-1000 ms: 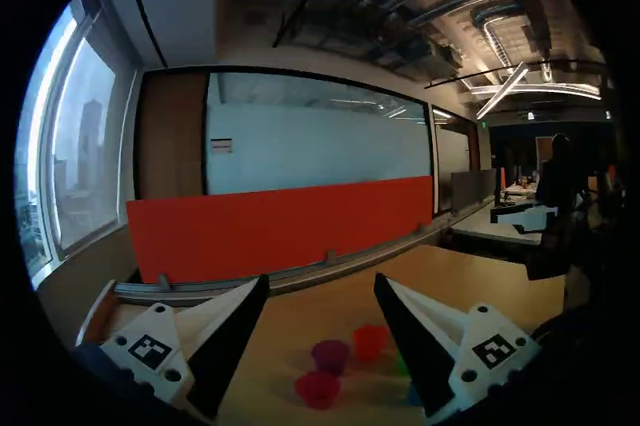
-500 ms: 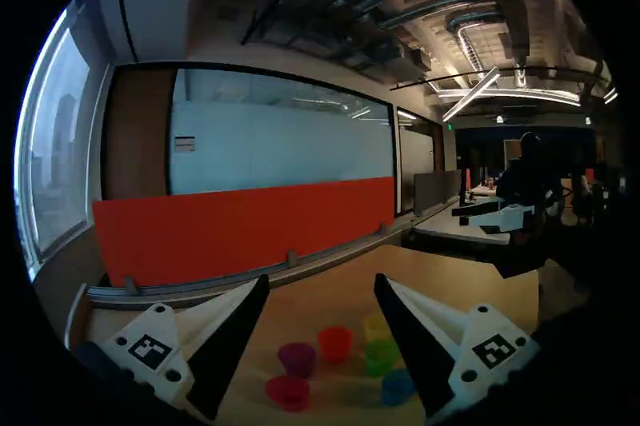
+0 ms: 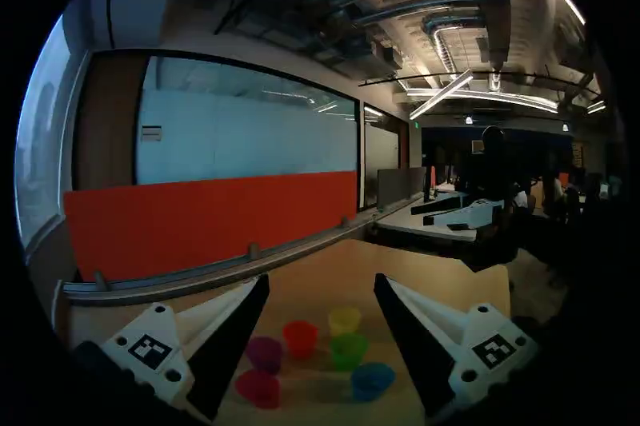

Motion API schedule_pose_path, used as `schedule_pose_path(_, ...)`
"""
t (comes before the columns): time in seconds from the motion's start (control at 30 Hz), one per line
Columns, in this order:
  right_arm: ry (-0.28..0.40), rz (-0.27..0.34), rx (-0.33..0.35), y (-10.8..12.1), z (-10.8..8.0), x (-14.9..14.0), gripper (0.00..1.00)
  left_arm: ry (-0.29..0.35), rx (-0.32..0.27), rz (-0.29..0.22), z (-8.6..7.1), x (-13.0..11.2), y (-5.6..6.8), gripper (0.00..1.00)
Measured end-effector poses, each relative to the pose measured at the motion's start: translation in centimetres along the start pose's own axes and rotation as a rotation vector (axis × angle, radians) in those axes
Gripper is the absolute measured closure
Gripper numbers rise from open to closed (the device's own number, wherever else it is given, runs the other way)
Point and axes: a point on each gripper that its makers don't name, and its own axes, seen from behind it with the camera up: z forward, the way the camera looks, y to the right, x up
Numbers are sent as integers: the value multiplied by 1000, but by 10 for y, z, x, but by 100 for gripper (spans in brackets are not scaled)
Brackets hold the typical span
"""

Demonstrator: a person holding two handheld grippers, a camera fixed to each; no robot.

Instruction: Pour water

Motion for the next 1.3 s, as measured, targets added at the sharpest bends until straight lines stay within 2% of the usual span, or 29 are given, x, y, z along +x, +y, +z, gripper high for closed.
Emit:
schedule_pose_path(0.27,-61,-27,62,-13,1,-16,1,-64,-39,28,1,-30,4,2)
schedule_pose_path(0.57,-131,-48,110,-19,1,-40,1,-127,-100,75,4,-62,20,2)
schedule_pose_path(0.87,-162,-74,127,-21,4,-56,1,-181,-161,98,8,-91,36,2)
schedule_pose_path(1.07,-186,-75,144,-23,6,-70,1,-220,-182,109,11,-112,43,2)
schedule_pose_path(1.3,-212,-108,148,-21,9,-87,1,-257,-199,107,14,-135,49,2)
